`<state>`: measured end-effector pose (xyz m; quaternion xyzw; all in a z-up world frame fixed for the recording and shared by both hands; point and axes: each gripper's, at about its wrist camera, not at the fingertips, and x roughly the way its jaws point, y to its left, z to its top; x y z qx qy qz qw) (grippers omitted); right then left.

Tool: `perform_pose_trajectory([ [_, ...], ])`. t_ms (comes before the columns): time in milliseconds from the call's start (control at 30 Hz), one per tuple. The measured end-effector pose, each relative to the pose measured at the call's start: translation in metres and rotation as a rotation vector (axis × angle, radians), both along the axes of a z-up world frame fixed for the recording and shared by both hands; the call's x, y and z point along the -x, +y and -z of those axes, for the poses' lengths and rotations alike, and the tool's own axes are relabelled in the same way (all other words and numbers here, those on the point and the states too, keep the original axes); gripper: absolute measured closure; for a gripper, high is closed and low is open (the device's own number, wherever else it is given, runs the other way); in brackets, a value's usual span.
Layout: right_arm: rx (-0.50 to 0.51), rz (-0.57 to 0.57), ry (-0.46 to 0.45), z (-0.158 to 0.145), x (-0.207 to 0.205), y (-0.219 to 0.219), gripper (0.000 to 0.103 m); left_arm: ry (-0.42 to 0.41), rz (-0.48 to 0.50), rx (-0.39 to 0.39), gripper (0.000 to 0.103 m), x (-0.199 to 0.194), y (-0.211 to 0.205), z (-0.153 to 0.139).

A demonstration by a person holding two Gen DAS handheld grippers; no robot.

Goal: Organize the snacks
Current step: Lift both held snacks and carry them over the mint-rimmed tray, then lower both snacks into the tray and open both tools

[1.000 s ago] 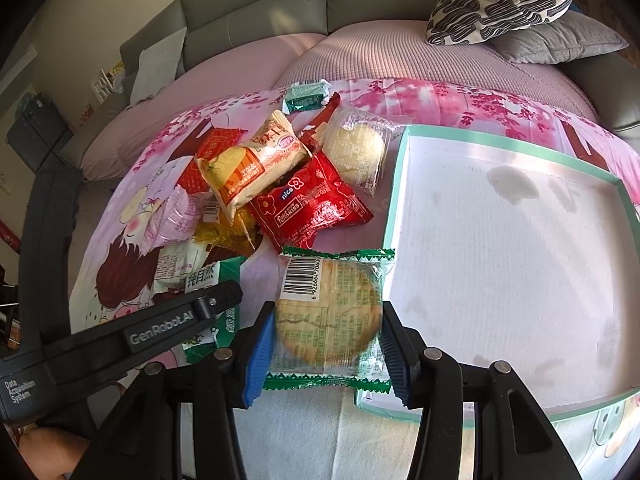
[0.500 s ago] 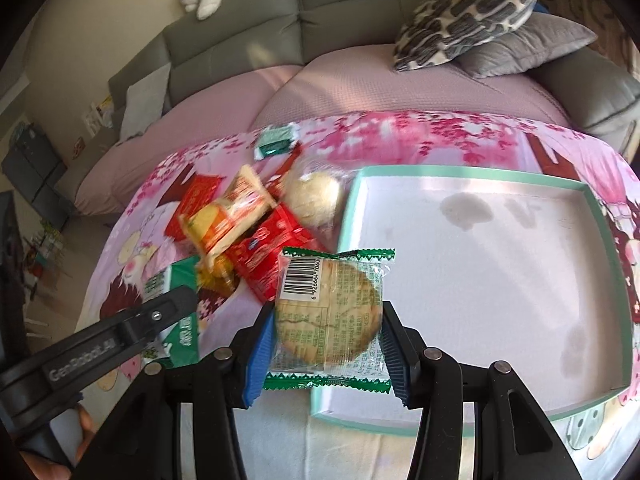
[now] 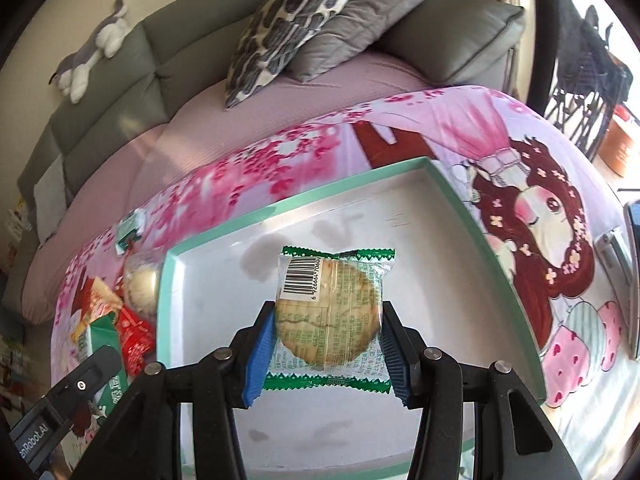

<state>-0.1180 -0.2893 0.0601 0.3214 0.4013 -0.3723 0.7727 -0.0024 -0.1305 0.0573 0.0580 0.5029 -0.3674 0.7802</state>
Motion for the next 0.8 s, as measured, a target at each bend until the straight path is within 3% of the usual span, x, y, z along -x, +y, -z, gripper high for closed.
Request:
perform_pose_trajectory([
  [300, 0.027, 0.150, 0.007, -0.001, 0.037, -0.037, 0.051, -0.029, 0.096, -0.017, 0.062, 0.009, -0.051, 0.006],
  [567, 0.018, 0.128, 0.025, 0.009, 0.031, -0.044, 0.051, -0.016, 0.117, -0.018, 0.062, 0.006, -0.074, 0.032],
  [800, -0.027, 0.121, 0.091, 0.033, 0.024, -0.050, 0.051, 0.007, 0.113, -0.074, 0.062, 0.003, -0.081, 0.065],
])
